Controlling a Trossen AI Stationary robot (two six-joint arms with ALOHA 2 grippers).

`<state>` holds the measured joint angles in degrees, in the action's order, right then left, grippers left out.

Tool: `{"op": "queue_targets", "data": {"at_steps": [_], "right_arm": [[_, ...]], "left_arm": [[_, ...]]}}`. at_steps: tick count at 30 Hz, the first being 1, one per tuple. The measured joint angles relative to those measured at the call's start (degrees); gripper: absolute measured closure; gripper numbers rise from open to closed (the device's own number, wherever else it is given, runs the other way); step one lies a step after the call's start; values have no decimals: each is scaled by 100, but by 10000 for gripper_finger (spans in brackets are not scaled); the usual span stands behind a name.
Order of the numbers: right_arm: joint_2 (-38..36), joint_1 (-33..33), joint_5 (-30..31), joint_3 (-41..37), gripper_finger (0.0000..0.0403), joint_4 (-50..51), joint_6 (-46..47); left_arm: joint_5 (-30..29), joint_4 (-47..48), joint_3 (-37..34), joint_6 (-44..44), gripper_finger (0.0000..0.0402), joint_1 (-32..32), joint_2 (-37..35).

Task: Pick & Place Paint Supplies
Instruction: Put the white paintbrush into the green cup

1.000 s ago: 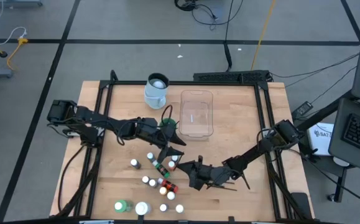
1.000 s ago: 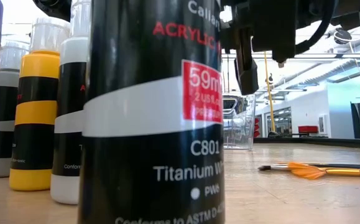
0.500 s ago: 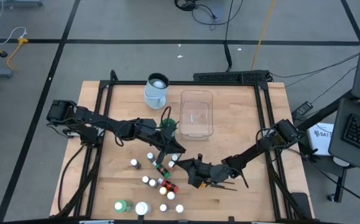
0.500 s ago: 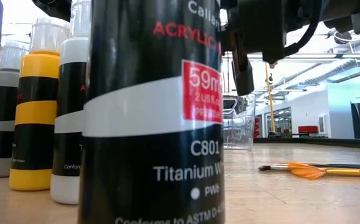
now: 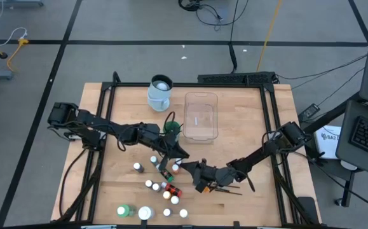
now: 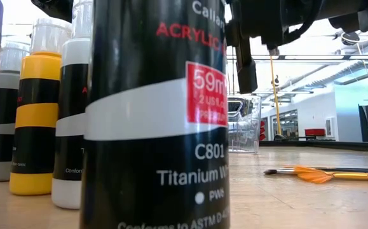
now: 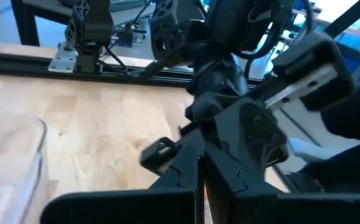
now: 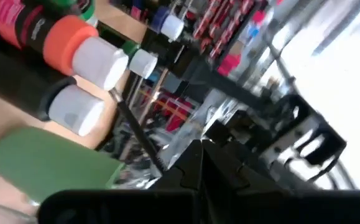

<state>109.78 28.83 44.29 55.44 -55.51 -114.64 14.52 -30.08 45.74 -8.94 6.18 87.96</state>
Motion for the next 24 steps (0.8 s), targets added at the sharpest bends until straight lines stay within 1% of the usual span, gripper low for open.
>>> {"op": "queue_targets", "data": {"at_steps": [5,8,11,14,15,16,17,18,19,22,24], "right_arm": [[-3,117,561,-23,403,-4,1394],[-93,200,755,-207,403,7,2049],[-270,282,957,-483,403,45,2856],[-585,317,947,-822,403,230,4128],[-741,318,901,-970,403,356,4634],[-916,304,728,-1083,403,556,5215],[-1128,250,447,-1222,403,784,5833],[-1403,169,45,-1377,403,1098,6523],[-1700,39,-541,-1510,403,1494,7237],[-2548,-588,-2834,-1834,403,2264,9161],[-2914,-1020,-4199,-2108,403,2176,10141]], "left_arm": [[-129,413,241,550,400,-55,-423],[-461,900,439,1133,400,-29,-901],[-757,1153,540,1482,400,-26,-1435],[-995,1464,477,1935,401,-25,-1910],[-1193,1558,403,2009,401,-25,-2041],[-1414,1570,325,2042,401,-25,-2143],[-1653,1523,207,2045,401,-26,-2236],[-1853,1378,49,2057,401,-16,-2313],[-2004,1092,-120,2082,401,-4,-2352],[-2184,127,-675,2149,401,0,-2362],[-2366,-572,-1041,2091,401,-42,-2304]]}}
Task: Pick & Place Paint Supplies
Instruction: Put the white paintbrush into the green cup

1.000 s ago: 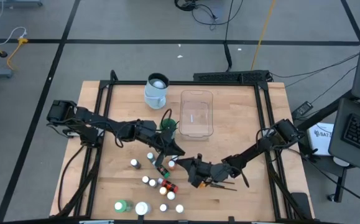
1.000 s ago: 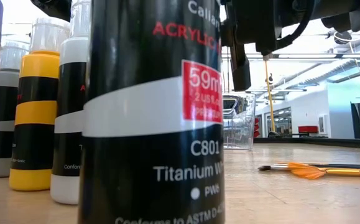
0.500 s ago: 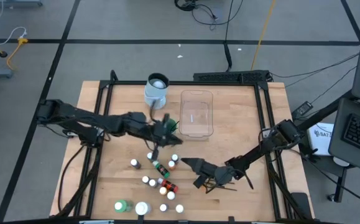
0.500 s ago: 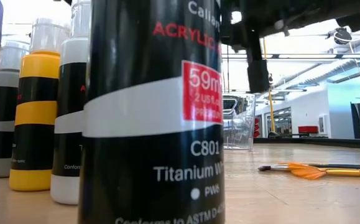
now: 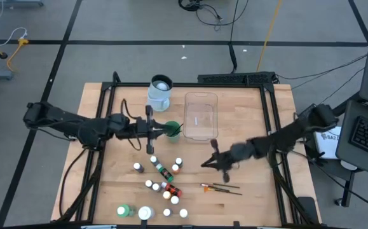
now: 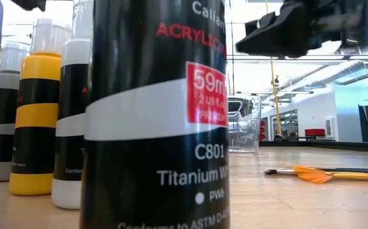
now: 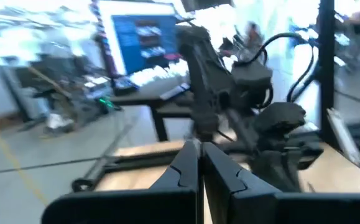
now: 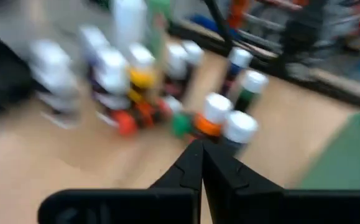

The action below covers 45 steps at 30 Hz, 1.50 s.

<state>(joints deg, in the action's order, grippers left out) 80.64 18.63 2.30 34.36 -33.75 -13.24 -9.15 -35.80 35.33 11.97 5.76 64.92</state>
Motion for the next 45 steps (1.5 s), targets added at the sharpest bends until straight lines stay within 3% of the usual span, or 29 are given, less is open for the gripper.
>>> {"op": "queue_targets", "data": {"at_steps": [2,3,7,14,17,22,29,45], "right_arm": [[-178,-313,-876,-359,403,-675,570],[-202,-395,-1004,-564,403,-1178,652],[-149,-497,-766,-1358,403,-2772,767],[-225,-519,-180,-2224,403,-4183,926],[-212,-520,234,-2334,403,-4147,823],[-209,-557,222,-2333,403,-4010,801],[-209,-557,234,-2329,403,-4019,744],[-209,-557,239,-2327,403,-4019,741]], "left_arm": [[-199,-659,-327,-1,401,-63,129],[-284,-901,-479,-4,401,-86,178],[-335,-1701,-850,-9,401,-179,315],[-546,-2050,-1112,87,401,-216,671],[-559,-2451,-1075,175,401,-226,998],[-582,-2942,-1071,211,401,-360,1490],[-886,-2906,-1073,-488,401,-565,1997],[-891,-2862,-1073,-625,401,-584,2627]]}}
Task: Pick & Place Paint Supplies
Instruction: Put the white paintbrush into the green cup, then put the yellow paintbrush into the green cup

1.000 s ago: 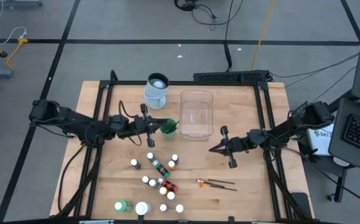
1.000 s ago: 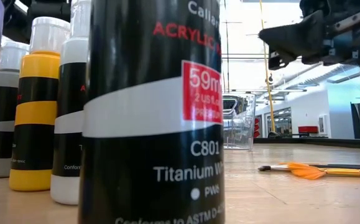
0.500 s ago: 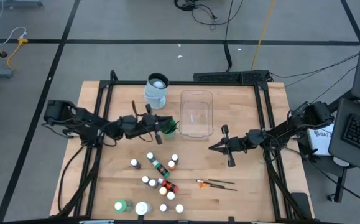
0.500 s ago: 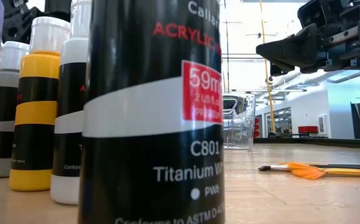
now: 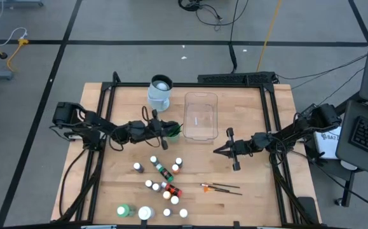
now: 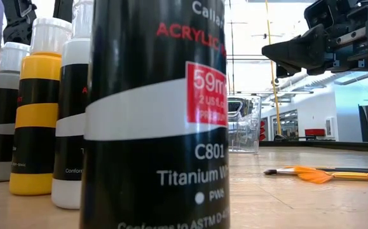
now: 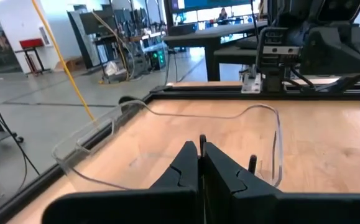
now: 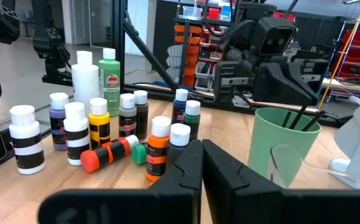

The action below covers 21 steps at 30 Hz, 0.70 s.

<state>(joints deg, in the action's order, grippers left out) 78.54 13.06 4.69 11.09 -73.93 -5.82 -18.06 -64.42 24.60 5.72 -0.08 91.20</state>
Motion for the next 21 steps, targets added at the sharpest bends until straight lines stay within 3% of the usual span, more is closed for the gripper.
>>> {"op": "queue_targets", "data": {"at_steps": [5,11,17,21], "right_arm": [[0,0,1,0,403,1,1],[0,0,0,2,403,4,-58],[2,0,-1,4,403,63,-92],[2,14,-17,4,403,71,-250]], "left_arm": [[68,-15,0,-307,373,-47,31],[763,-42,0,-329,328,-139,-26],[783,-195,0,-482,297,-155,-24],[911,-215,0,-137,277,-151,-313]]}}
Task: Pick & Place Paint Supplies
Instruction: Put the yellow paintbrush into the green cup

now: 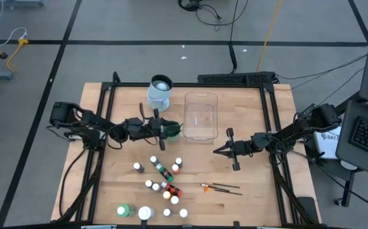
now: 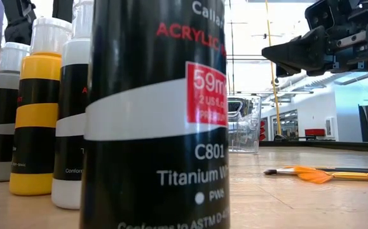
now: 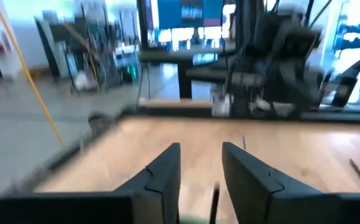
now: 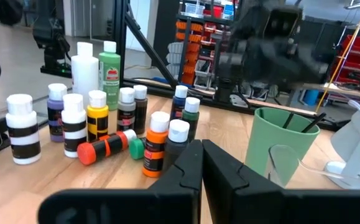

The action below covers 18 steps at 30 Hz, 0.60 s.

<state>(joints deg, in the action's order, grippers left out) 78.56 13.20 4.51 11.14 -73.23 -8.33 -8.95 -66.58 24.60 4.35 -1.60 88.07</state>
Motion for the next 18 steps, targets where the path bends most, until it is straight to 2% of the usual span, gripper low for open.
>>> {"op": "queue_targets", "data": {"at_steps": [2,5,10,13,16,18], "right_arm": [[0,3,-4,0,403,26,-37],[-2,3,-7,0,403,95,-49],[0,3,-19,0,403,236,-51],[0,4,-24,0,403,239,-56],[0,7,-99,0,403,391,-189],[0,13,-178,0,403,464,-196]], "left_arm": [[-3,163,0,207,272,1,-407],[-1,1000,0,182,271,23,-1411],[2,3787,4,-217,276,25,-3387],[-125,5296,-8,-92,311,102,-4210],[-530,5466,-272,-163,374,266,-4640],[-485,5296,-470,-184,392,329,-4815]]}}
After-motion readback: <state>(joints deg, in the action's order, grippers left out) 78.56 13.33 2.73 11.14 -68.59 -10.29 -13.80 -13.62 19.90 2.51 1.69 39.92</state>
